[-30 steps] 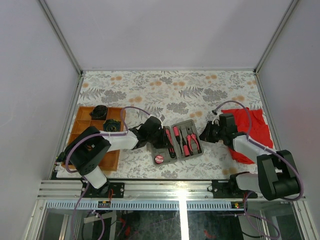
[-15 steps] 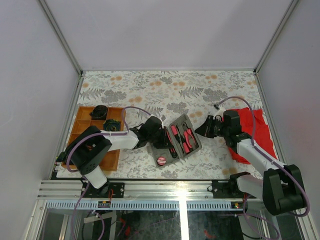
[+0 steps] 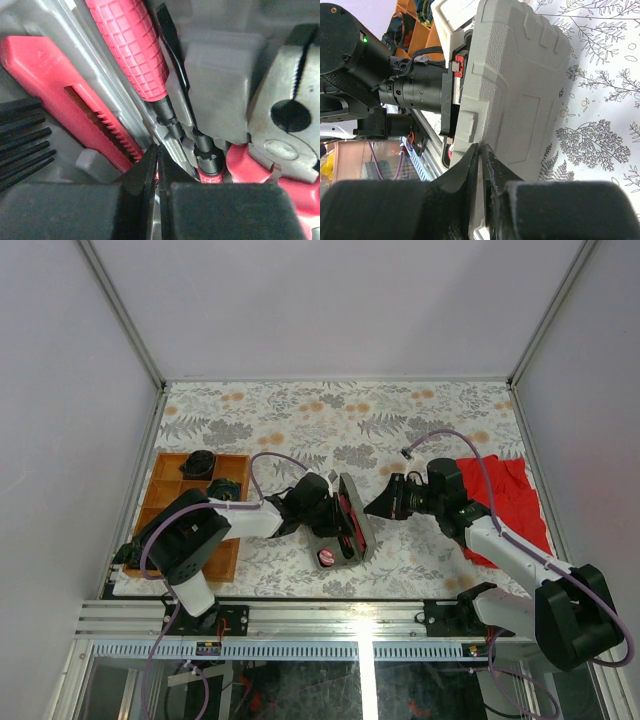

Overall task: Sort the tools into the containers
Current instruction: Close the storage box at the center of the board.

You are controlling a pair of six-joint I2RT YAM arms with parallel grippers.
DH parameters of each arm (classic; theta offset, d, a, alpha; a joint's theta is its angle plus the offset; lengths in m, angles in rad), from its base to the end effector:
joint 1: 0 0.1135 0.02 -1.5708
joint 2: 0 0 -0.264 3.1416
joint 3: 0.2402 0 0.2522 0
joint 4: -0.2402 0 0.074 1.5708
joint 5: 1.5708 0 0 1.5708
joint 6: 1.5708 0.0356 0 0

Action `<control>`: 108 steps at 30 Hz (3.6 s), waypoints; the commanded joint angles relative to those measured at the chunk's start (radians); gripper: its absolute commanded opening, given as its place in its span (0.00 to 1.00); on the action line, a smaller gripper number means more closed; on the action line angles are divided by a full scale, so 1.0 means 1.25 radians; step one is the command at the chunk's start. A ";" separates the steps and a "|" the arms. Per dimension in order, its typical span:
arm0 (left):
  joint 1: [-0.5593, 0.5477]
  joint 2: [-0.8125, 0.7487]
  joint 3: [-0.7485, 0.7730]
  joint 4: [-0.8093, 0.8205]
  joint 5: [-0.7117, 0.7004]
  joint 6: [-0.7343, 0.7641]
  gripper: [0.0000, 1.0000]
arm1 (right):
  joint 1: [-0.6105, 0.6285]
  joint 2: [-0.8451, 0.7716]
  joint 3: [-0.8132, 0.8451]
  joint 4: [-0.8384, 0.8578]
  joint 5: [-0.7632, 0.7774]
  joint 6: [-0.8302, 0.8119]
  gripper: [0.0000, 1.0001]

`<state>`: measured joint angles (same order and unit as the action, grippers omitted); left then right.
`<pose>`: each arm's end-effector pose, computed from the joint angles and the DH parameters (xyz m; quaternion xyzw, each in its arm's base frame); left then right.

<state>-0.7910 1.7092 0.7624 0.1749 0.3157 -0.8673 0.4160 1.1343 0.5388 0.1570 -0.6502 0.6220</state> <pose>0.2210 -0.2392 0.1360 0.0264 0.9115 -0.3810 0.1527 0.2085 0.1157 0.2216 -0.0882 0.8131 0.4862 0.3076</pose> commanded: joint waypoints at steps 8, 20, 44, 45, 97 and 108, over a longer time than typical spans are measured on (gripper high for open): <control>-0.004 -0.001 0.002 -0.019 -0.024 0.008 0.00 | 0.029 0.030 -0.010 -0.025 -0.044 0.021 0.13; -0.004 -0.054 -0.027 -0.018 -0.027 0.006 0.00 | 0.051 0.033 0.003 -0.002 -0.044 0.047 0.15; -0.003 -0.115 -0.115 0.076 -0.002 -0.002 0.00 | 0.111 0.109 0.030 0.113 -0.033 0.122 0.16; -0.003 -0.115 -0.119 0.081 0.000 -0.003 0.00 | 0.112 0.116 0.029 0.123 -0.033 0.127 0.16; 0.045 -0.331 -0.274 -0.009 -0.063 0.020 0.08 | 0.141 0.199 0.080 0.060 0.115 0.079 0.29; 0.052 -0.332 -0.298 0.002 -0.065 0.018 0.09 | 0.149 0.223 0.078 0.078 0.104 0.084 0.29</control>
<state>-0.7322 1.2957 0.4080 0.1589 0.2466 -0.8593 0.5865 1.4014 0.6338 0.2012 -0.4919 0.7197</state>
